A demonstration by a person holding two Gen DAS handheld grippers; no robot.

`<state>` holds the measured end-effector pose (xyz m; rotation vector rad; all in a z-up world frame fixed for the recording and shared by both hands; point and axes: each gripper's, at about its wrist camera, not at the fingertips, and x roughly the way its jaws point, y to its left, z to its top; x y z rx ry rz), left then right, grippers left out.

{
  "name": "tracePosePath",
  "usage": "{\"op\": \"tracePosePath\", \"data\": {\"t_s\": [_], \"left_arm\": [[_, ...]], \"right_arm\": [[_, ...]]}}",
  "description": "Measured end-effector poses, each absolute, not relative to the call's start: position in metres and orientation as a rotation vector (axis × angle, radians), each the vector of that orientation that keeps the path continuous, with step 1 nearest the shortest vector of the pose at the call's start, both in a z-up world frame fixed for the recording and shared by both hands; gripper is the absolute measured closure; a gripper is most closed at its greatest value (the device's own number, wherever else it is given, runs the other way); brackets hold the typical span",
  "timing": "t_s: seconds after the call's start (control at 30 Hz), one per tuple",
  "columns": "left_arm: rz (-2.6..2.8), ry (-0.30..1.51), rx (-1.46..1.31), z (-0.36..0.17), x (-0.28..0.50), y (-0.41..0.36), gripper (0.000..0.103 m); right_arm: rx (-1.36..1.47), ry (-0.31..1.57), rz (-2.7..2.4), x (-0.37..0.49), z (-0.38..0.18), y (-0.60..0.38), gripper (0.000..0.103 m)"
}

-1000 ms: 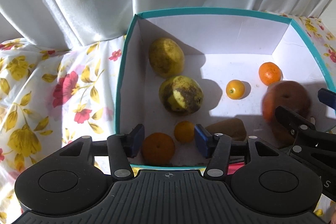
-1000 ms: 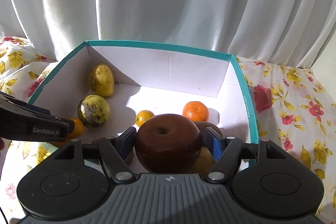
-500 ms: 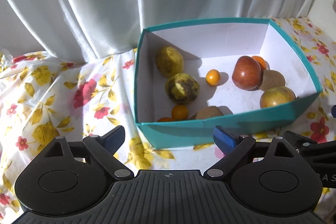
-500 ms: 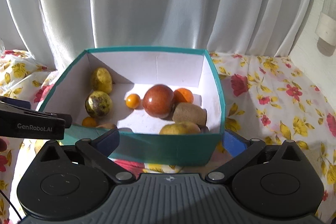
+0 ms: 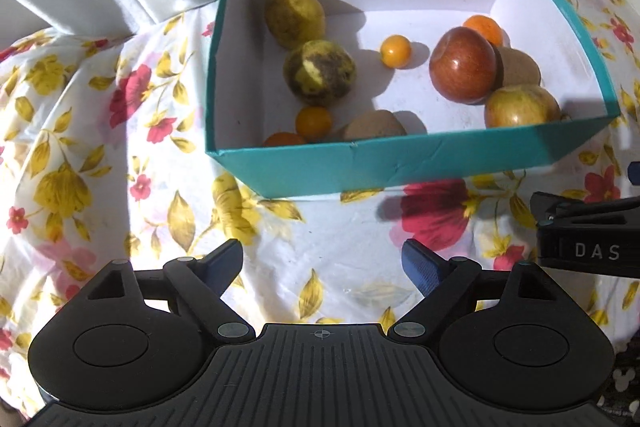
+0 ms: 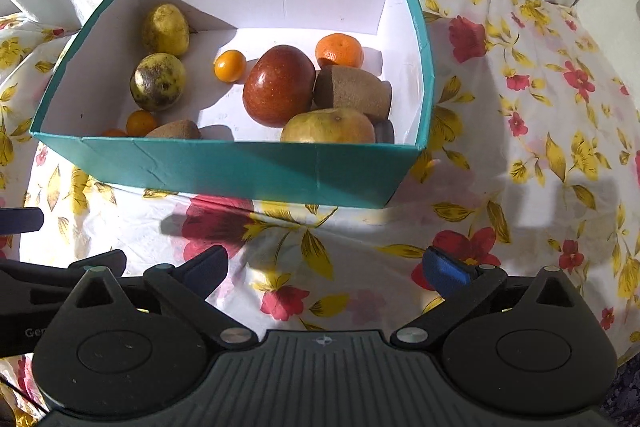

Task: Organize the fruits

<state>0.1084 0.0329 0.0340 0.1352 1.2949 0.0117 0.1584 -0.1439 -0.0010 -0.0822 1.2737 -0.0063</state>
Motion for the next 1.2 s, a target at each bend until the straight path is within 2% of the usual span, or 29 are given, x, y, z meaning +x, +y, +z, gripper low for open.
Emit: {"op": "tracePosePath", "data": {"t_s": [0.27, 1.2], "left_arm": [[0.109, 1.304, 0.111, 0.038, 0.123, 0.042, 0.012], [0.094, 1.333, 0.123, 0.027, 0.124, 0.041, 0.012]], "right_arm": [[-0.115, 1.336, -0.015, 0.181, -0.01, -0.134, 0.0], [-0.042, 1.339, -0.033, 0.182, -0.014, -0.14, 0.0]]}}
